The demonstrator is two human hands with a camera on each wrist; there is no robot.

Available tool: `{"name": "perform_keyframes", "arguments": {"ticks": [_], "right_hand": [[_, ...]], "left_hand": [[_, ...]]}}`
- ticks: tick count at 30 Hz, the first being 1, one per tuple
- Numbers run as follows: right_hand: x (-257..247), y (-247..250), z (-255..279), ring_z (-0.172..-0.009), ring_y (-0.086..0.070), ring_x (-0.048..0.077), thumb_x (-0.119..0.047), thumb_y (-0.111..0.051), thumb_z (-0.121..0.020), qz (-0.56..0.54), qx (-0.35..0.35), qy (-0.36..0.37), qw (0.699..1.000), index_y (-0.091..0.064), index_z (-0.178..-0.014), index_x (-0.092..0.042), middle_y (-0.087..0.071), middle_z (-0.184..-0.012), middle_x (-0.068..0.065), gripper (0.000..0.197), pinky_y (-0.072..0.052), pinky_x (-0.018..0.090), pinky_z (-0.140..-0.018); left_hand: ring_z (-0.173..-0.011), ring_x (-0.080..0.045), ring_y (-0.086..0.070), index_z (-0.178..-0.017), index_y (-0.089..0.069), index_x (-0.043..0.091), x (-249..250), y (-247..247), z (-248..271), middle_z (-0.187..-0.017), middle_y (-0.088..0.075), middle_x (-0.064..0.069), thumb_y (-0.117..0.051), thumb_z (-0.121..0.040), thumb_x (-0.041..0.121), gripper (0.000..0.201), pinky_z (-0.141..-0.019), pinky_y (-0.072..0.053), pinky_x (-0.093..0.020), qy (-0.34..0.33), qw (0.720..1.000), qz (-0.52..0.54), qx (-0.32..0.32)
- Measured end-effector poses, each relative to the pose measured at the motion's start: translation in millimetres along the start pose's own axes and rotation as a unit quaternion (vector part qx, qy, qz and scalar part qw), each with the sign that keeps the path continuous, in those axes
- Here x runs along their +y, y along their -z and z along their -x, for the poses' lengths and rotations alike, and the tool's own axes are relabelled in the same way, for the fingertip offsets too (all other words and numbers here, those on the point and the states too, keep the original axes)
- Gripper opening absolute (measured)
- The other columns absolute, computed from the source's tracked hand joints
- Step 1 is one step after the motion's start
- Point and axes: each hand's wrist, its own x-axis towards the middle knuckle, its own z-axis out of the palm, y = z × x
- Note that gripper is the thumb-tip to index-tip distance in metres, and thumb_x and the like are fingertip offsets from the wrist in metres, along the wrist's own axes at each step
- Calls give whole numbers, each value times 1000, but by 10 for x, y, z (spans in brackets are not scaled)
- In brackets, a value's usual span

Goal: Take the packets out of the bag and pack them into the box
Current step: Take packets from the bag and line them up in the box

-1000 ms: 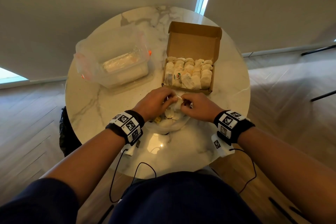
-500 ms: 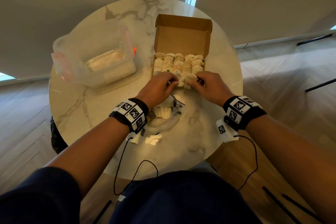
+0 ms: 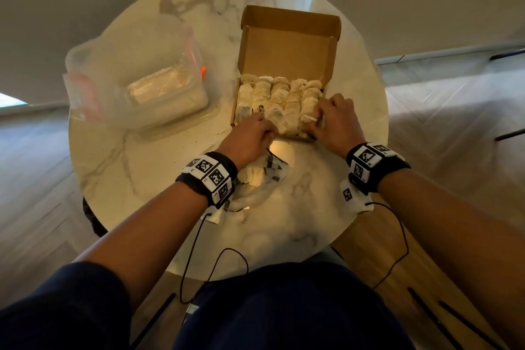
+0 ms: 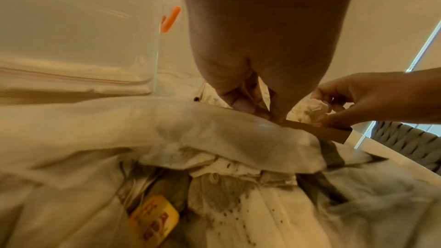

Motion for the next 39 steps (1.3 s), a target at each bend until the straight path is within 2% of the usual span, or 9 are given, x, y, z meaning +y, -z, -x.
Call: {"name": "perform_keyframes", "arguments": {"ticks": [3, 7, 14, 18, 24, 28, 32, 35, 39], "right_hand": [[-29, -21, -44, -96, -44, 32, -34, -76, -78, 8, 38, 13, 999, -49, -93, -16, -48, -105, 11, 36, -45, 43, -79], [-6, -39, -52, -99, -45, 31, -40, -70, -85, 43, 48, 47, 997, -59, -91, -19, -51, -110, 8, 24, -48, 44, -81], [-54, 11, 0, -101, -45, 32, -37, -65, -88, 42, 36, 34, 998, -67, -94, -20, -50, -110, 8, 19, -48, 46, -83], [-245, 72, 99, -99, -47, 33, -37, -50, -89, 24, 65, 46, 997, -68, -97, -17, -53, -108, 11, 28, -46, 44, -83], [-628, 17, 251, -90, -50, 22, -27, -65, -86, -41, 96, 110, 988, -68, -92, -17, -53, -96, 4, 12, -46, 38, -76], [-914, -86, 443, -83, -53, 15, -21, -62, -91, -118, 6, 143, 983, -65, -93, -16, -56, -93, -1, 6, -48, 32, -74], [-1058, -276, 636, -82, -56, 15, -19, -61, -92, -108, -100, 169, 975, -66, -93, -15, -65, -90, 0, 6, -47, 33, -75], [-1077, -387, 733, -83, -59, 23, -17, -60, -91, -73, -128, 156, 977, -67, -91, -13, -67, -90, 7, 8, -45, 35, -73], [-1050, -496, 793, -84, -60, 29, -16, -59, -91, -51, -135, 138, 980, -67, -93, -9, -69, -92, 12, 11, -47, 39, -74]], "left_hand": [[-96, -24, -58, -112, -72, 13, -21, 0, 2, -105, -60, -9, -56, -95, 14, 24, -83, -49, -39, -2, 1000, 3, -3], [-97, -25, -58, -114, -72, 12, -26, 5, 9, -106, -61, -10, -55, -95, 13, 26, -85, -50, -42, 2, 1000, 5, -5], [-104, -21, -57, -115, -70, 13, -39, 71, 64, -112, -61, -6, -54, -93, 13, 27, -90, -48, -34, -7, 1000, 5, -15], [-95, -18, -56, -111, -67, 11, -104, 153, 232, -105, -61, -4, -55, -95, 12, 20, -78, -37, -20, -37, 999, -16, 27], [-94, -12, -53, -110, -65, 17, -279, 242, 681, -105, -62, 2, -57, -97, 17, 16, -83, -43, -26, -64, 997, -11, 52], [-90, -20, -58, -106, -68, 14, -410, 176, 956, -100, -65, -3, -63, -92, 16, 14, -82, -49, -37, -86, 995, -36, 24], [-88, -22, -62, -100, -72, 16, -486, 43, 1039, -94, -69, -2, -63, -90, 16, 13, -82, -49, -38, -135, 987, -86, -10], [-87, -22, -62, -99, -71, 20, -488, -49, 990, -94, -69, -1, -62, -88, 23, 15, -81, -49, -38, -147, 981, -125, -11], [-97, -25, -62, -110, -68, 19, -487, -113, 929, -105, -68, -3, -67, -81, 33, 32, -86, -49, -39, -103, 979, -171, -30]]}}
